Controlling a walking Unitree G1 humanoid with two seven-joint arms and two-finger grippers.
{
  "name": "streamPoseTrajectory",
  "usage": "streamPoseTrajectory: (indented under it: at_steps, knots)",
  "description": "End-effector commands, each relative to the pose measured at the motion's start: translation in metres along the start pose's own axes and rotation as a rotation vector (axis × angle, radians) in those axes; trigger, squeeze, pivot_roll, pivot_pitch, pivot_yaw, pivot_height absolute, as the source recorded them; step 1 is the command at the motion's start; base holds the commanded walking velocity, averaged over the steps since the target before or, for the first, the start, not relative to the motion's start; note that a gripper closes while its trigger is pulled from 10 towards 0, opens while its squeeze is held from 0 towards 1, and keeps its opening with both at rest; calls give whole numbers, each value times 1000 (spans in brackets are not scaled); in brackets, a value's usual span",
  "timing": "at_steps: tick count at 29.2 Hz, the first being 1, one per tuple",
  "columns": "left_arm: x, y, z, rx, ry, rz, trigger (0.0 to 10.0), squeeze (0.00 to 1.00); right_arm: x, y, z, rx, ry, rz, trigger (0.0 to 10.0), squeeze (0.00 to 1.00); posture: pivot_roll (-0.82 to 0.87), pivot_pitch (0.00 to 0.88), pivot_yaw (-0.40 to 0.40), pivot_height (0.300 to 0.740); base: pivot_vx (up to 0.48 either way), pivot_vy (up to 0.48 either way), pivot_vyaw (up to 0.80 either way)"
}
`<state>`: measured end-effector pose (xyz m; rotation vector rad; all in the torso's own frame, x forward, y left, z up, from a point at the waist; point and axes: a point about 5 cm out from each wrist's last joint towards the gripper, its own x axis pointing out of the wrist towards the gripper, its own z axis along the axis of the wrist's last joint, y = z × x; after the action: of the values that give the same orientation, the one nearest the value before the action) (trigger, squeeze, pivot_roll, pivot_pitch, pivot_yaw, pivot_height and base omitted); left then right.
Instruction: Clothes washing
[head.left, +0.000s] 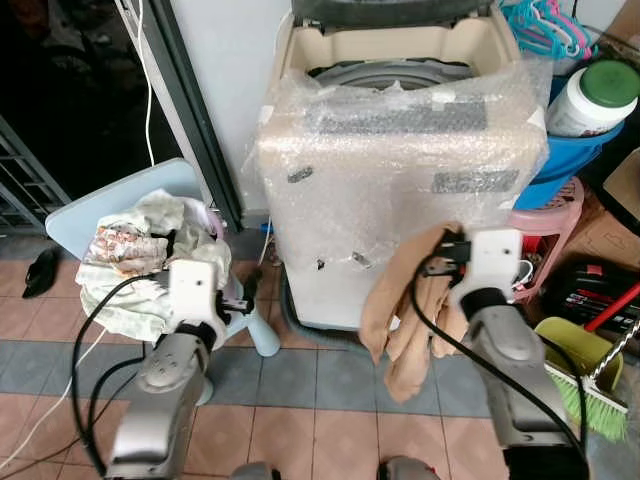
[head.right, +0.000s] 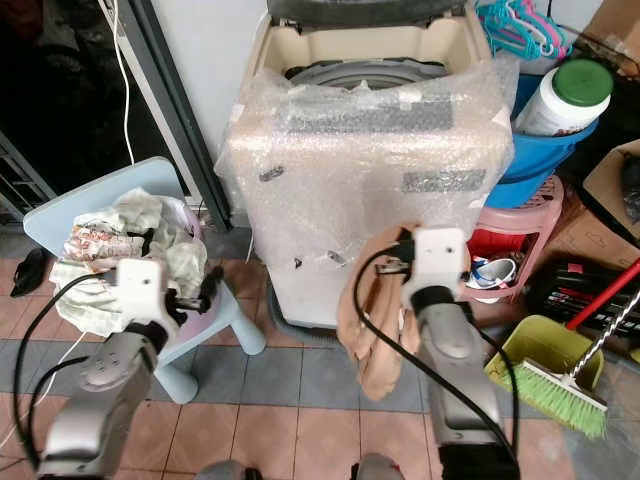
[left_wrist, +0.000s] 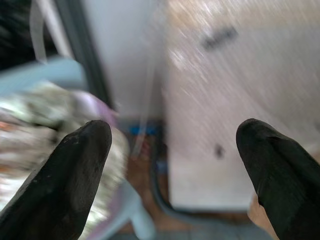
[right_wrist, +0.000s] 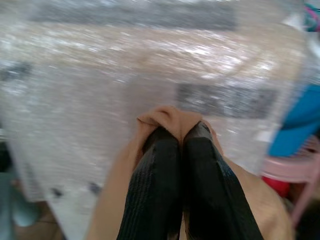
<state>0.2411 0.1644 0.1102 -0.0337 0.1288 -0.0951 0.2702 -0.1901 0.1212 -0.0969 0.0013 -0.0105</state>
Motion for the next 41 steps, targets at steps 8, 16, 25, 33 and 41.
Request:
streamPoseTrajectory:
  at_steps: [8, 16, 25, 33, 41]
  knots:
    - [5, -25, 1, -17, 6, -118, 10000, 0, 14, 24, 25, 37, -104, 97, 10000, 0, 4, 82, 63, 740, 0, 0, 0]
    - [16, -27, 18, -113, -54, -30, 10000, 0, 30, 38, 91, 40, -332, 185, 10000, 0, -10, 111, 69, 740, 0, 0, 469]
    - [15, -31, 14, -135, -43, -8, 10000, 0, 43, 63, 128, 40, -434, 299, 10000, 0, -2, 121, 64, 740, 92, 0, 767]
    - [18, -40, 8, -127, -24, -69, 10000, 0, 81, 61, 177, 29, -538, 230, 10000, 0, -9, 84, 73, 740, 287, 0, 502]
    - [22, -44, 6, -134, -23, -67, 10000, 0, 111, -15, 215, 16, -551, -189, 10000, 0, -13, 68, 54, 740, 364, 0, 0]
